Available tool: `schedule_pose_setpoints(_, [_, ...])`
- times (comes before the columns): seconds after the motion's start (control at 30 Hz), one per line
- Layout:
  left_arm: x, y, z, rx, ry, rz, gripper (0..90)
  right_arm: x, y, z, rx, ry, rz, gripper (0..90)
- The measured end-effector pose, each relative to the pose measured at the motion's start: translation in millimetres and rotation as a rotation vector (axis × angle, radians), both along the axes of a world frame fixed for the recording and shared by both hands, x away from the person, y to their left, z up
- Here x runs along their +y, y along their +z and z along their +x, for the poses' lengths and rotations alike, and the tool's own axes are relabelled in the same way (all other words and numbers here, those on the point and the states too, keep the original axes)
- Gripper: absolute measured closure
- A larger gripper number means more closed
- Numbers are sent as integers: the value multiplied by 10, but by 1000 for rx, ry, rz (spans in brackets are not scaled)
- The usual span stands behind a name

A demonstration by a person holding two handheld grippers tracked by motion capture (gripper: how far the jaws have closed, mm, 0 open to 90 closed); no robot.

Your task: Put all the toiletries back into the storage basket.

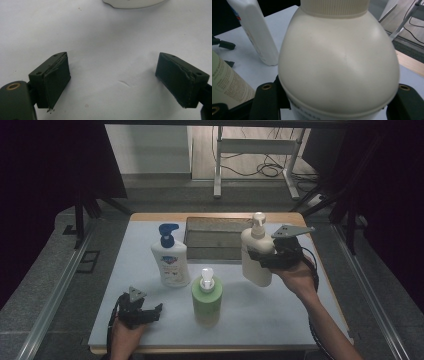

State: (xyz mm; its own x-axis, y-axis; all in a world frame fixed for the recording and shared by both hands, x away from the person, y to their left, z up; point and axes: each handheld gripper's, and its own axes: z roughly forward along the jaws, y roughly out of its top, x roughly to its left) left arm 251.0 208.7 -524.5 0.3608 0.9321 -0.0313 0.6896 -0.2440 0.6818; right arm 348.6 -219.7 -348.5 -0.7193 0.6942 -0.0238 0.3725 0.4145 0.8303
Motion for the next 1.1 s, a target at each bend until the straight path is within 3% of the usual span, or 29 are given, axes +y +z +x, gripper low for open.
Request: schedule_pose_setpoints(1.1, [1, -1, 0, -1, -1, 1, 120, 515, 278, 390, -49, 10, 22, 385])
